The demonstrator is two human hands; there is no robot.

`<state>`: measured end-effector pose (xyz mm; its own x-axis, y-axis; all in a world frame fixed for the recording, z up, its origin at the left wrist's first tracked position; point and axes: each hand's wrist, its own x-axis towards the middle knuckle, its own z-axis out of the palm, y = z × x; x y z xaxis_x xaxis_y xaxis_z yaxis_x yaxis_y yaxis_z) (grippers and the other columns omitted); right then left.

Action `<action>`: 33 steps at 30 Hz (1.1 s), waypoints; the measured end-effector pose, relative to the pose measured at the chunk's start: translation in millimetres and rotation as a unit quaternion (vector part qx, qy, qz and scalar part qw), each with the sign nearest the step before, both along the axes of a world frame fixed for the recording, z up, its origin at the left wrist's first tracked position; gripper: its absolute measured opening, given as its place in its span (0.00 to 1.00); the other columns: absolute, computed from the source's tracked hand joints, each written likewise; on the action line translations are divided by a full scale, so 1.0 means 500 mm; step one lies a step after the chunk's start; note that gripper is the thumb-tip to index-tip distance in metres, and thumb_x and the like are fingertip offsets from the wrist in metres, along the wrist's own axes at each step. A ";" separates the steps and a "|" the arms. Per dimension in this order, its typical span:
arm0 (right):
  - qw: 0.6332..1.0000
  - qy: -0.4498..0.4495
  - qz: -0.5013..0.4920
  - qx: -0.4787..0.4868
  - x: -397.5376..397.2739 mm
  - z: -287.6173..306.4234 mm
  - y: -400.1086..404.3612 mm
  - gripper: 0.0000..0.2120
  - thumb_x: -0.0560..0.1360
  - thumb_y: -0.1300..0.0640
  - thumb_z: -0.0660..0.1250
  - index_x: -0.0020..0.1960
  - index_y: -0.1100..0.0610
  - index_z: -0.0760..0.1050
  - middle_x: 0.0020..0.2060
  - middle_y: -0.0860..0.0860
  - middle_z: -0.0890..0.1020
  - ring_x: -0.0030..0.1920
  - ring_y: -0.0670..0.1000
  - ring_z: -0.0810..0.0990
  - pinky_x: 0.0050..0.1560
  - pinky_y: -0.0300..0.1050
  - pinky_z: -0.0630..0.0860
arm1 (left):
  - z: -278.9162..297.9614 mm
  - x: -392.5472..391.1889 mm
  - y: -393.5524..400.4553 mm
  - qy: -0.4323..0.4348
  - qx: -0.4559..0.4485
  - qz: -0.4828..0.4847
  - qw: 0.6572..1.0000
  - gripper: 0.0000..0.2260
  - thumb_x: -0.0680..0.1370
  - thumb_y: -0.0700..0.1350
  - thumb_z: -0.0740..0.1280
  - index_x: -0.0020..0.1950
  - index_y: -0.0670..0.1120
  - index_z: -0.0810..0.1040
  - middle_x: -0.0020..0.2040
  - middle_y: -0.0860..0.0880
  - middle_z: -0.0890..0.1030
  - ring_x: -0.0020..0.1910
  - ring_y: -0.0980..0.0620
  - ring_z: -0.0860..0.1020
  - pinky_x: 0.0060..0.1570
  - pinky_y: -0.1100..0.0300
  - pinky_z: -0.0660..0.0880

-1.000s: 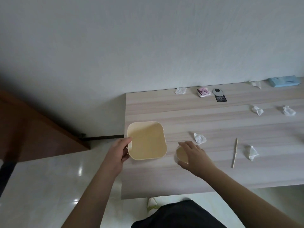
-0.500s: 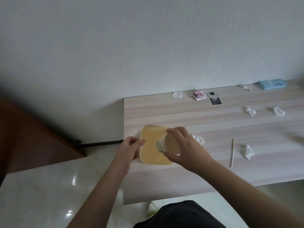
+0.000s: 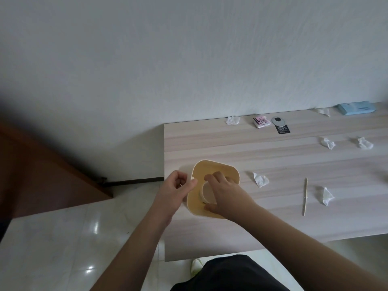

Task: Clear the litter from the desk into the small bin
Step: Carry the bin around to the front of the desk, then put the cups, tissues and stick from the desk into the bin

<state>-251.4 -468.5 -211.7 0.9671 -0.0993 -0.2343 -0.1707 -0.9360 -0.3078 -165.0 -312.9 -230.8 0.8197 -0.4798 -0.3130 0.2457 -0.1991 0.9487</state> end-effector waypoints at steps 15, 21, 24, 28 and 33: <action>0.994 -0.062 -0.080 0.033 -0.009 0.031 -0.015 0.24 0.77 0.44 0.62 0.70 0.51 0.65 0.66 0.51 0.71 0.60 0.57 0.75 0.56 0.49 0.71 | -0.035 0.063 -0.021 0.017 0.014 -0.050 0.998 0.16 0.65 0.57 0.75 0.42 0.47 0.77 0.31 0.55 0.76 0.27 0.58 0.72 0.28 0.65 0.69; 0.965 -0.174 -0.187 0.064 -0.054 0.044 -0.113 0.11 0.78 0.51 0.63 0.58 0.51 0.76 0.52 0.48 0.80 0.49 0.50 0.80 0.47 0.45 0.75 | -0.051 0.077 -0.075 0.033 0.014 -0.055 0.998 0.15 0.65 0.54 0.75 0.42 0.47 0.76 0.27 0.57 0.75 0.25 0.59 0.71 0.26 0.65 0.67; 0.944 -0.190 -0.259 0.077 -0.065 0.029 -0.198 0.08 0.78 0.55 0.63 0.56 0.51 0.77 0.48 0.47 0.80 0.44 0.47 0.80 0.42 0.42 0.72 | -0.047 0.078 -0.107 0.047 0.014 -0.056 0.997 0.16 0.64 0.56 0.75 0.42 0.47 0.77 0.29 0.56 0.76 0.25 0.58 0.73 0.26 0.64 0.71; 0.928 -0.173 -0.317 0.087 -0.071 -0.006 -0.310 0.08 0.77 0.55 0.64 0.56 0.52 0.77 0.47 0.48 0.81 0.42 0.48 0.79 0.44 0.46 0.75 | -0.030 0.098 -0.161 0.036 0.039 -0.055 0.997 0.15 0.65 0.56 0.72 0.43 0.48 0.77 0.31 0.51 0.73 0.30 0.53 0.70 0.32 0.58 0.68; 0.942 -0.119 -0.293 0.112 -0.047 -0.069 -0.404 0.12 0.78 0.54 0.64 0.60 0.53 0.75 0.52 0.51 0.79 0.44 0.48 0.78 0.46 0.43 0.72 | -0.015 0.111 -0.235 0.035 0.041 -0.018 0.998 0.11 0.68 0.53 0.72 0.42 0.48 0.76 0.28 0.54 0.72 0.27 0.55 0.69 0.30 0.60 0.66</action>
<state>-275.1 -670.4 -246.2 0.7897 -0.6058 -0.0969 -0.5391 -0.6098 -0.5809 -109.6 -430.4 -238.2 0.7767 -0.4793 -0.4086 0.3027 -0.2848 0.9096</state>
